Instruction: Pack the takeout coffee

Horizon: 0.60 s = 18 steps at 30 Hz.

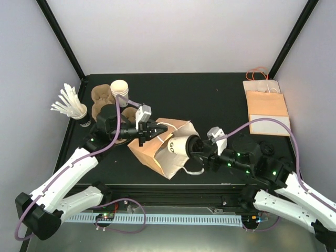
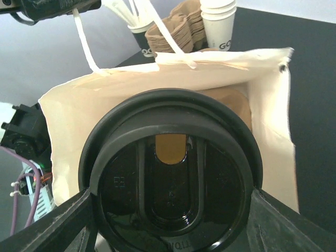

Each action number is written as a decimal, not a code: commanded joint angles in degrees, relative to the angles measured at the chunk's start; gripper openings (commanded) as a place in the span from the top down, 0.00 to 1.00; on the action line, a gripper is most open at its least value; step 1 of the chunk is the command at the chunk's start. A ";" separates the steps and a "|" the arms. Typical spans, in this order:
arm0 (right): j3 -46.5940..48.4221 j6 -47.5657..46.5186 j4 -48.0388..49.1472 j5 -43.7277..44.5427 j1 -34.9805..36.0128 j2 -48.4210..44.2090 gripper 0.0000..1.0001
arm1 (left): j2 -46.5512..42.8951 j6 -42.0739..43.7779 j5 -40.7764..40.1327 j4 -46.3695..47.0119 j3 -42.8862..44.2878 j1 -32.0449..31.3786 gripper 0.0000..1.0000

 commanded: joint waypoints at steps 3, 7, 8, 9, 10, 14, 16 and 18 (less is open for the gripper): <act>1.60 -0.58 4.33 7.25 7.06 5.57 0.58 | -3.91 -1.81 0.79 -0.62 -1.84 -0.62 0.98; 3.96 -2.06 5.65 14.03 13.42 11.26 0.58 | -4.29 -1.12 4.31 -1.82 -2.07 -0.59 0.98; 4.62 -2.39 5.64 16.71 15.56 13.04 0.58 | -4.45 -0.46 5.23 -3.35 -1.82 -0.62 0.98; 5.25 -2.78 5.59 19.81 17.71 14.85 0.58 | -4.47 0.43 6.02 -4.95 -1.48 -0.59 0.98; 5.76 -3.06 5.61 22.66 19.58 16.79 0.58 | -4.60 1.48 6.84 -6.95 -1.05 -0.62 0.98; 7.60 -3.82 6.43 31.92 25.71 24.61 0.58 | -5.43 4.60 8.04 -12.87 -0.63 -0.59 0.98; 8.06 -4.34 7.59 37.75 28.86 27.60 0.58 | -6.47 5.50 7.48 -14.30 -1.00 -0.63 0.98; 7.56 -5.99 10.00 42.65 32.16 29.90 0.58 | -7.94 5.64 6.52 -14.76 -1.33 -0.58 0.98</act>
